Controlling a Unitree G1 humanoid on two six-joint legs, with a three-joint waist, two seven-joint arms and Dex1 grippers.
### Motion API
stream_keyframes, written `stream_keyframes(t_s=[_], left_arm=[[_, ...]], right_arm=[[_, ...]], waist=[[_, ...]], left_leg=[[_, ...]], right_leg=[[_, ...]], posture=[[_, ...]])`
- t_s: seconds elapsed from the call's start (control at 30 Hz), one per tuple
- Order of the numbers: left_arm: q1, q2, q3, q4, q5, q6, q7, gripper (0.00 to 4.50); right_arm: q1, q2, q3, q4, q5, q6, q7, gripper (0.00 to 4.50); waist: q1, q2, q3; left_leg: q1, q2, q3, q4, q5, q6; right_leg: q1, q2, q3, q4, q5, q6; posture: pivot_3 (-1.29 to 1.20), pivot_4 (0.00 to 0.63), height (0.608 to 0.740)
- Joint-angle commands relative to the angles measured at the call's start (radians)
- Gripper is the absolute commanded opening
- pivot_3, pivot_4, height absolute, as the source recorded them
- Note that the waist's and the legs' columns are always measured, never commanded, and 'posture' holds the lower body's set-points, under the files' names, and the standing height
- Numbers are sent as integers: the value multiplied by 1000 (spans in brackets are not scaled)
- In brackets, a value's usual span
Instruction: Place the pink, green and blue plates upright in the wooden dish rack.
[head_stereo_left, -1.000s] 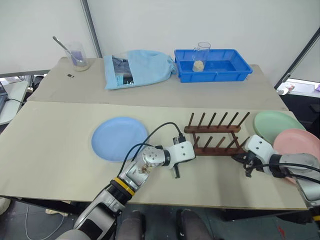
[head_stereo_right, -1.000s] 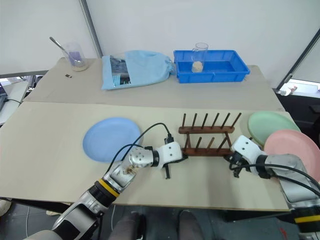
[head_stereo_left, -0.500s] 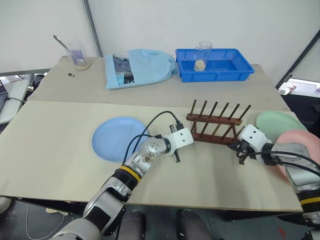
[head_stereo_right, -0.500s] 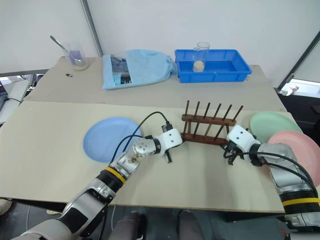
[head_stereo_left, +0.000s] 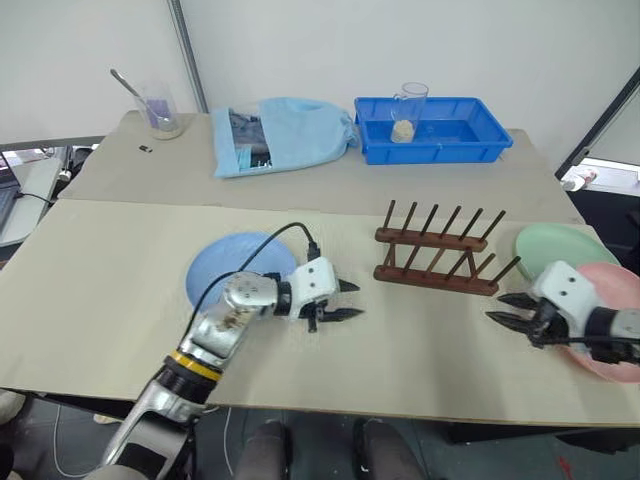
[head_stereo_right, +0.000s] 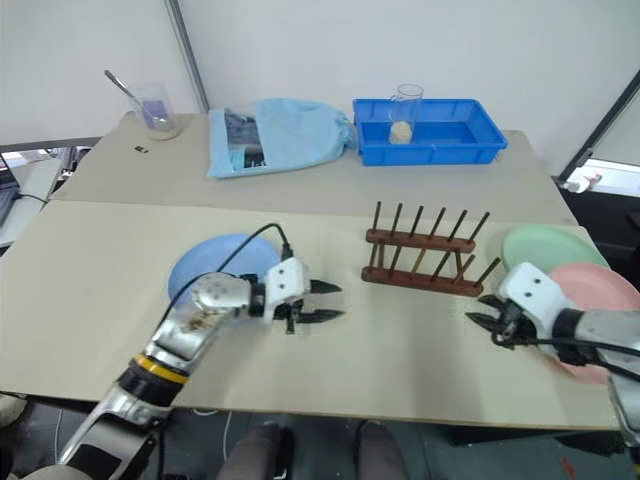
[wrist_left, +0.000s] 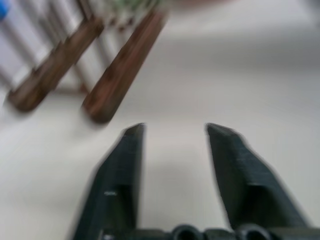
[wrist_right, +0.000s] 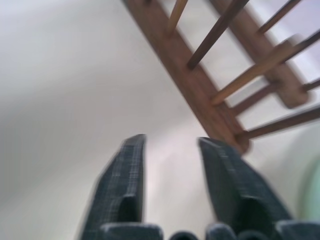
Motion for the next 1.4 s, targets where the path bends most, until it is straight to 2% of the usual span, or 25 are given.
stream_keyframes(t_s=[0.03,0.07,0.13,0.17,0.27,0.37,0.57,0.67,1.03,1.2,1.4], left_arm=[[-6,59,55,-126,-123,64,-85,4191],[-10,75,58,-140,-140,68,-104,4500],[-18,92,53,-151,-145,54,-123,4500],[-23,95,50,-152,-148,46,-135,4500],[-43,83,41,-145,-160,18,-163,4500],[-56,71,30,-123,-143,-12,-167,4500],[-56,54,19,-105,-131,-43,-158,4500],[-52,44,23,-113,-146,-34,-155,4500],[-62,43,40,-103,-167,-34,-160,4500],[-65,38,38,-96,-160,-38,-155,4500],[-65,48,55,-77,-161,-39,-153,4500]], right_arm=[[82,42,-187,-181,9,99,-67,3366],[114,64,-208,-201,-19,110,-99,3696],[170,97,-222,-219,-68,115,-147,4357],[187,114,-211,-221,-92,118,-180,4478],[161,172,-127,-179,-145,161,-300,4478],[107,182,-71,-101,-205,148,-381,4478],[7,185,-10,53,-228,149,-442,4478],[-35,186,14,97,-231,167,-460,3800],[-43,203,25,59,-226,258,-489,17],[-23,218,-17,-30,-207,320,-494,17],[14,192,-140,-223,-182,413,-467,17]], waist=[[0,0,0],[0,0,0],[0,0,0],[0,0,0],[-4,-1,0],[-11,0,0],[-13,0,0],[-13,1,-1],[-11,1,-1],[-11,1,-1],[-9,1,-1]], left_leg=[[0,0,0,0,0,0],[1,1,0,0,0,0],[2,1,0,0,0,0],[4,0,0,0,0,0],[4,0,1,0,0,0],[3,0,2,1,0,0],[4,0,1,0,0,0],[2,0,1,-1,0,0],[0,0,0,0,0,0],[0,0,0,0,0,0],[0,0,0,0,0,0]], right_leg=[[0,0,0,0,0,0],[1,1,0,0,0,0],[2,1,-1,0,0,0],[2,0,-1,0,0,0],[2,0,0,0,0,0],[2,-1,0,-1,0,0],[2,0,1,0,0,0],[0,1,2,0,0,-1],[0,2,1,0,-1,0],[-1,2,1,0,-1,0],[-1,2,1,0,-1,0]], posture=[[0,150,737],[0,150,737],[0,150,737],[0,150,737],[0,150,737],[0,150,737],[0,150,737],[0,150,737],[0,150,737],[0,150,737],[0,150,737]])
